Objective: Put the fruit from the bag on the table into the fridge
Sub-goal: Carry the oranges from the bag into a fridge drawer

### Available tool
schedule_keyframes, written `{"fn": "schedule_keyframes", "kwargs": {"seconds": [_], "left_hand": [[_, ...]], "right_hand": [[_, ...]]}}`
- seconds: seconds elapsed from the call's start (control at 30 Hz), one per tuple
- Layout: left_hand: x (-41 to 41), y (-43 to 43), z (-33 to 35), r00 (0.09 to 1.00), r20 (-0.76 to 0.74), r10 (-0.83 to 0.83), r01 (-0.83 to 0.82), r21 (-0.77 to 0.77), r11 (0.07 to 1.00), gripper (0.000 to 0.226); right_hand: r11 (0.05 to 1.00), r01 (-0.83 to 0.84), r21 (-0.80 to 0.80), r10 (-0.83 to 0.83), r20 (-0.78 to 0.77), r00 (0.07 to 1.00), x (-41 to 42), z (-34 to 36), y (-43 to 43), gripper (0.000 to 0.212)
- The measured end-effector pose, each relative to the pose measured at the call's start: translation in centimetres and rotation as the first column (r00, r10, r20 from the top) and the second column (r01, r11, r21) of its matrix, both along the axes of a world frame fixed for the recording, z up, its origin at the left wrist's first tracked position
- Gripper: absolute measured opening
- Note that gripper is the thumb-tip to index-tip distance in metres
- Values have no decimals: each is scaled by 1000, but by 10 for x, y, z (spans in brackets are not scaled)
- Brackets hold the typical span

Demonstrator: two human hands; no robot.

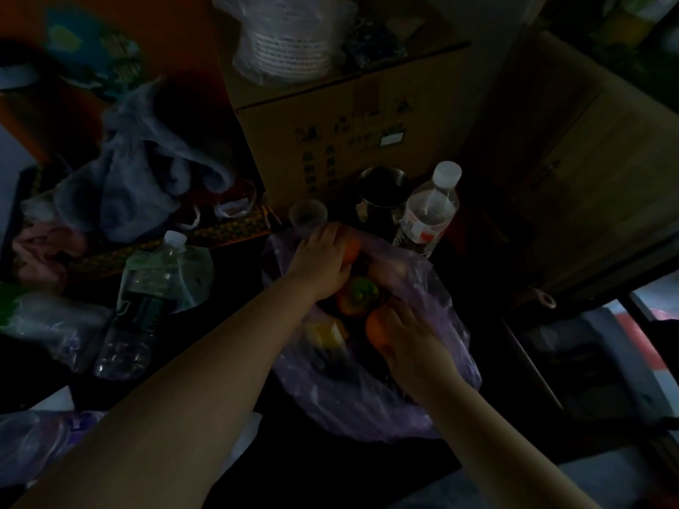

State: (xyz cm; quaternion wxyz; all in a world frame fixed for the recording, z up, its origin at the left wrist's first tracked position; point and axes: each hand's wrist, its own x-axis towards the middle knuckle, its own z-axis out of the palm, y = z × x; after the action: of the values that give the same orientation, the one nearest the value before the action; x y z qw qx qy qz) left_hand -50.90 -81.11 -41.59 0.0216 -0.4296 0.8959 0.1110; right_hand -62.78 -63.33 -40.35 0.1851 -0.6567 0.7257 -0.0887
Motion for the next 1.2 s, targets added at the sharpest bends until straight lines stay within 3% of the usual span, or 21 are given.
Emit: {"fn": "schedule_keyframes", "kwargs": {"seconds": [0.13,0.3,0.43,0.57,0.77,0.9,1.07,1.2], "left_hand": [[-7,-12,2,999,-37,25,-25,14,1000,69],[0,-13,-7,998,-13,62,-59,144,988,77],[15,-13,-8,999,-1,45,-44,114,992,75],[30,-9,-4,999,43,8,-8,0,1000,74],[47,13,14,981,-98,-167,133,-289,948,62],[44,16,14,975,-31,-218,211,-155,965,49],[36,9,13,998,27,-65,65,-27,997,69],[36,14,9,998,64,-15,17,-24,1000,78]], "right_hand": [[999,-1,33,2,-33,999,5,5,-3,41],[991,-19,135,39,-149,988,10,7,-8,50],[988,-40,147,68,-197,978,12,8,-8,50],[977,-62,203,115,-259,959,16,11,-8,59],[958,-49,282,147,-337,930,21,15,-9,75],[955,-43,293,151,-357,922,24,11,-8,81],[961,-13,275,117,-367,923,27,9,-8,82],[952,3,307,123,-391,912,30,7,-7,90]]}}
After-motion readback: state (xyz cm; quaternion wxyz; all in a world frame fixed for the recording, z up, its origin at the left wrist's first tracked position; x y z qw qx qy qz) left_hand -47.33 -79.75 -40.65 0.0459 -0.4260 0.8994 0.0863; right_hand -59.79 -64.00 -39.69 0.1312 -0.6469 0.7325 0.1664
